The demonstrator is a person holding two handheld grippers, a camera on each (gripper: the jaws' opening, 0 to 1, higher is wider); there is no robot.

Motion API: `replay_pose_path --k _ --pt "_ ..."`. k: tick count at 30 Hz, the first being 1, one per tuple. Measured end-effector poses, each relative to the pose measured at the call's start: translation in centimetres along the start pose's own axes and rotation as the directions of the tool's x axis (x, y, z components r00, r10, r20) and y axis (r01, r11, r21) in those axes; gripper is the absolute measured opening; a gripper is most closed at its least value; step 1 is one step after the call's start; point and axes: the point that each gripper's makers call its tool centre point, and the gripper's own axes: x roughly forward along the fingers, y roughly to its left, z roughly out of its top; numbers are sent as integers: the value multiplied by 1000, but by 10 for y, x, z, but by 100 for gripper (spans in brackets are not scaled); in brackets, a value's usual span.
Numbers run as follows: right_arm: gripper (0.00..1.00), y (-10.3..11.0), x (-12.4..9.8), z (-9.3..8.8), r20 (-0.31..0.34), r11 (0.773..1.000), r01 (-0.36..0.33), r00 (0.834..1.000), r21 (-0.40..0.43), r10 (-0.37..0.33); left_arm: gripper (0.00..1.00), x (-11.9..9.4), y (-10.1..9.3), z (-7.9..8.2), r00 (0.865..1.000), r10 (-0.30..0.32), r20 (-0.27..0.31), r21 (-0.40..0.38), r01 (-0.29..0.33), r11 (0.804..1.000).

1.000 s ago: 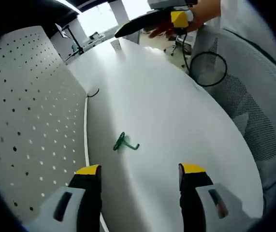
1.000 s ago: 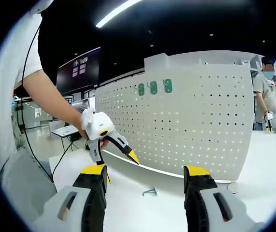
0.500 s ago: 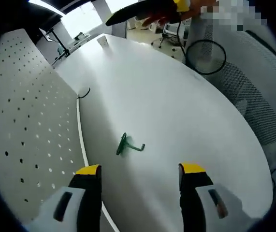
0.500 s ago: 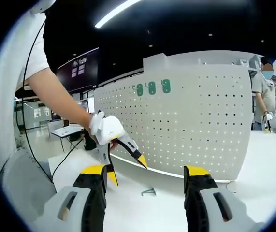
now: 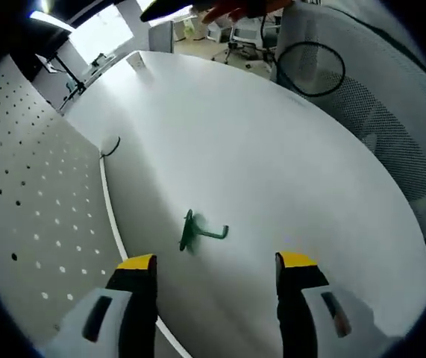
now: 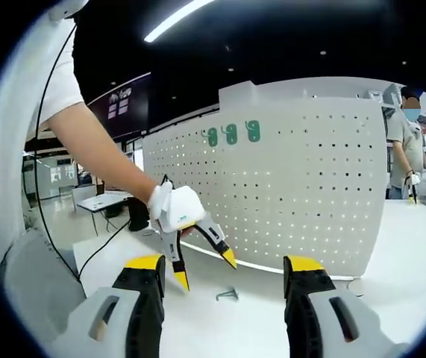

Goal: Insert the hook assembly into the mounting plate slot until the hook locks in place.

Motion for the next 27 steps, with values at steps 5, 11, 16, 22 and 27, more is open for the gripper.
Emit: replay_pose_path --k 5,11,16,22,27 --pt "62 -1 0 1 0 1000 4 1000 2 -4 66 7 4 2 1000 -24 -4 15 24 1000" --pt "62 -1 0 -1 -4 1000 6 1000 -2 -6 67 15 3 3 997 -71 -19 49 72 996" --pt "62 -4 -2 1 3 1000 18 1000 5 -18 67 20 0 -2 991 -122 -54 73 126 989" --pt "62 -4 -1 0 1 1000 17 1000 4 -17 66 24 1 -1 983 -170 -63 59 174 983" --pt "62 -4 -1 1 4 1000 18 1000 9 -18 65 27 -1 0 977 -204 -63 48 207 977"
